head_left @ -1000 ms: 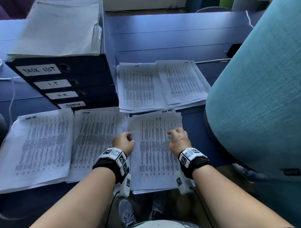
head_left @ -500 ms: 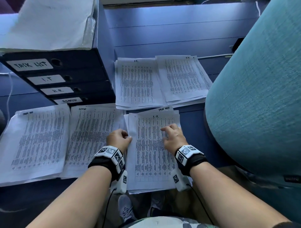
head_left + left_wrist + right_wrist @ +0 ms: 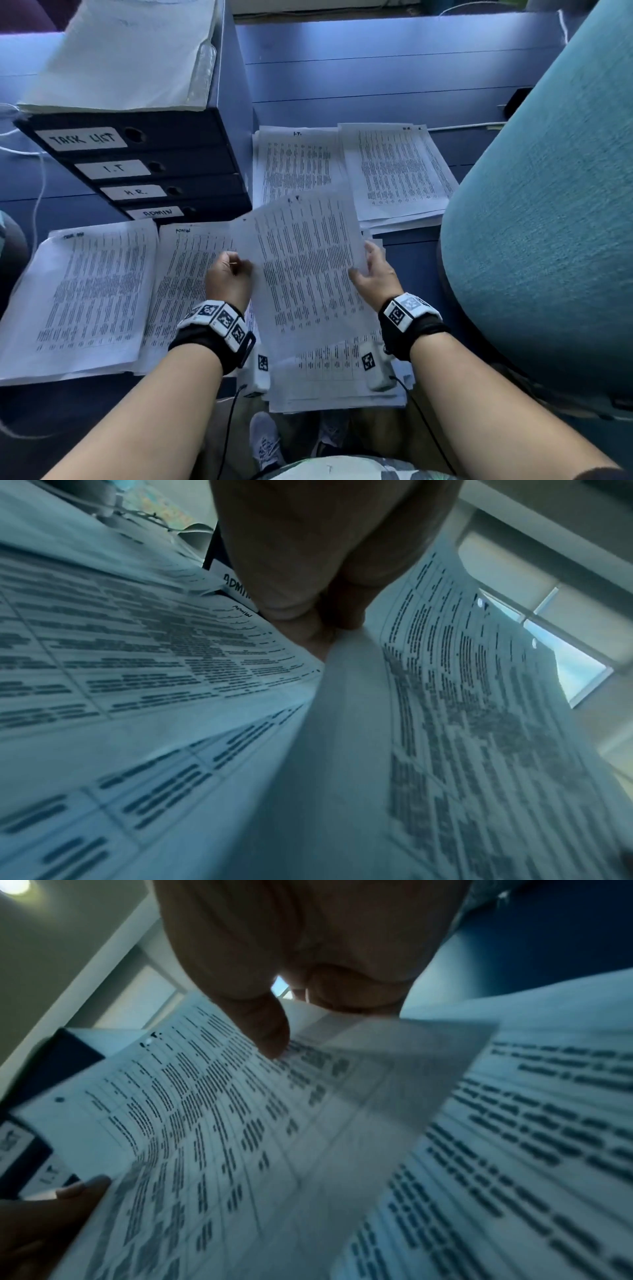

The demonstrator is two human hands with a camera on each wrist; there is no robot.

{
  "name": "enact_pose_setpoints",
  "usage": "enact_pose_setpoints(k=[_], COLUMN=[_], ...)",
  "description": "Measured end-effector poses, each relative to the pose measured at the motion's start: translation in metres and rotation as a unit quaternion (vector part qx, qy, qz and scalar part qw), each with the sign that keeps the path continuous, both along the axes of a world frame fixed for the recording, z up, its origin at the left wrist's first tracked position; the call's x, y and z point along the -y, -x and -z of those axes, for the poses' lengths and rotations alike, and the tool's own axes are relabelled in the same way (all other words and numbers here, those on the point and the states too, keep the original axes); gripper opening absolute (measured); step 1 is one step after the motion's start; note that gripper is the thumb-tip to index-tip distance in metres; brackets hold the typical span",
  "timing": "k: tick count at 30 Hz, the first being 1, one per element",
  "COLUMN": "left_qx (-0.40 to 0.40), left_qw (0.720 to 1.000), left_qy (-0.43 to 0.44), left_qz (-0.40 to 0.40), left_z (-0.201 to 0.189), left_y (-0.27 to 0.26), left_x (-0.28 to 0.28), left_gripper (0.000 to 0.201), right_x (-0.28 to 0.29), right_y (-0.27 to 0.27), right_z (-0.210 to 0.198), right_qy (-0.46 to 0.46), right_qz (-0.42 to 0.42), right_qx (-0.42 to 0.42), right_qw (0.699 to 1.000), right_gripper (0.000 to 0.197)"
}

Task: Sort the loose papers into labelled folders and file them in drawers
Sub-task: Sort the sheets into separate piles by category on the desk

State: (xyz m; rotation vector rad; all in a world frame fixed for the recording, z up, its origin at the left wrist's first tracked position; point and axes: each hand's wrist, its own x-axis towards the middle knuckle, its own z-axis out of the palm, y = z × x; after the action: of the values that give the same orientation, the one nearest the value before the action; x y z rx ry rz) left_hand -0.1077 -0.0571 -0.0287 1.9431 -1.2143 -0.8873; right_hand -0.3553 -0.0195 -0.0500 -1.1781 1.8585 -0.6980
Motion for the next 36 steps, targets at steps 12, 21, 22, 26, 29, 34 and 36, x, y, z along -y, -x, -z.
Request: enact_pose_setpoints(k=[12,21,22,26,29,34,36], left_qx=[-0.153,-0.030,-0.021,0.017,0.036,-0.011,-0.051], left_qw=[0.961,0.993,0.994,0.995,0.995,0.995,0.993], left_qy=[-0.181,-0.034,-0.013,0.000,-0.015,-0.044,-0.047], left_qz=[0.143,0.112,0.109,0.096,0.096,0.093,0.094], left_z=[-0.013,-0.008,-0.009,-0.006,-0.001,0.001,0.006], left_y=[0.026,0.029,0.030,0.034,0.032,0.036,0.039], left_x=[0.013,0.050,0.052,0.062,0.070,0.084,0.088], left_gripper=[0.033,0.051,0.050,0.031,0.040,0.066,0.068], right_x=[0.033,0.050,0.053,0.063,0.063,0.059,0.057], right_y=[0.010,0.002,0.001,-0.001,0.000,0.002,0.003], right_z=[-0.024,-0.019,-0.018,-0.013,-0.015,-0.008,-0.004], right_qy=[0.047,0.077,0.108,0.148,0.121,0.115,0.109], right_qz=[0.077,0.084,0.081,0.021,-0.019,-0.044,-0.055], right_qx=[0.021,-0.041,-0.059,-0.073,-0.055,-0.092,-0.121], right_qw=[0.996,0.993,0.989,0.986,0.991,0.988,0.985], right_gripper=[0.019,0.036,0.026,0.022,0.040,0.049,0.048])
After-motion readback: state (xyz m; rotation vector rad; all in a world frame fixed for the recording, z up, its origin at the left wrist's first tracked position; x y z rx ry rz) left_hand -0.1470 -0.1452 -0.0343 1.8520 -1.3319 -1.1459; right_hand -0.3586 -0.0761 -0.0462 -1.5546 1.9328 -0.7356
